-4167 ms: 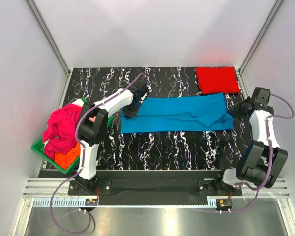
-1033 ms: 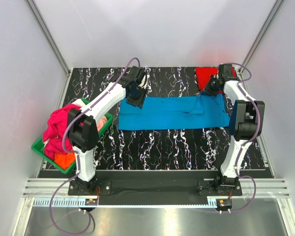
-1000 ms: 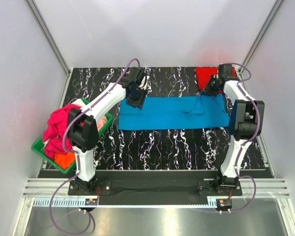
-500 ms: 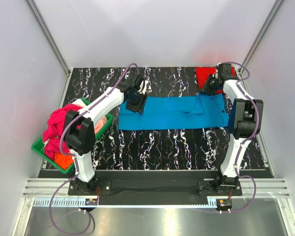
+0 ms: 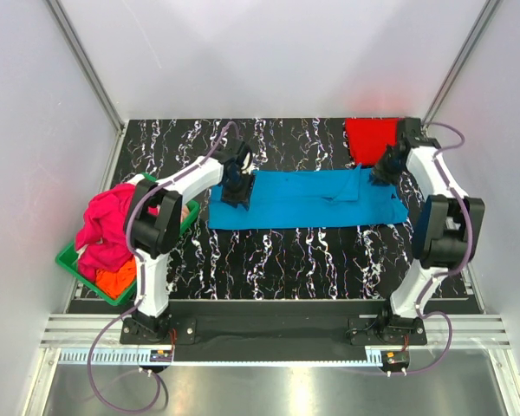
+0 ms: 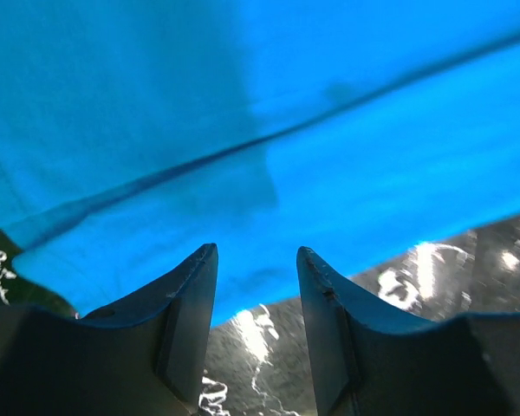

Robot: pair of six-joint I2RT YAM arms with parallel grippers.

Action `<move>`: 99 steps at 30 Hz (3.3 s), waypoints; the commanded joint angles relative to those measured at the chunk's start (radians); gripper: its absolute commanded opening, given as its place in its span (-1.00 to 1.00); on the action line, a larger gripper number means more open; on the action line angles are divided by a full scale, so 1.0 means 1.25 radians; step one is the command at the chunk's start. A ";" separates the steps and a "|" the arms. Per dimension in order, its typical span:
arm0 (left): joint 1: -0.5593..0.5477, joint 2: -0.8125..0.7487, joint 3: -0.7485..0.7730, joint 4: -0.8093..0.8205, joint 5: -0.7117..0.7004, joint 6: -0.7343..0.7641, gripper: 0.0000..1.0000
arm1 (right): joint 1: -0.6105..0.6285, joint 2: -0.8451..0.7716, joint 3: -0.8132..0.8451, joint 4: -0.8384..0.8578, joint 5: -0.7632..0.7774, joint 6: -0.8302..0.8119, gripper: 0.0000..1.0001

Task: Fold and stack the t-shirts
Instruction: Fold the tshirt

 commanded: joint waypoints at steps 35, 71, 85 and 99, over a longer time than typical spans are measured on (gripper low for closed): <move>-0.029 -0.183 -0.076 -0.009 -0.060 -0.046 0.13 | -0.144 -0.127 -0.233 0.065 0.009 0.065 -0.40; -0.029 -0.244 -0.110 0.094 0.331 -0.011 0.17 | -0.003 -0.113 -0.350 0.328 -0.046 0.278 -0.05; -0.030 -0.249 -0.113 0.094 0.322 -0.007 0.17 | 0.025 -0.096 -0.369 0.329 -0.024 0.334 -0.06; -0.029 -0.260 -0.115 0.093 0.319 0.000 0.17 | 0.047 -0.121 -0.386 0.336 0.009 0.392 -1.00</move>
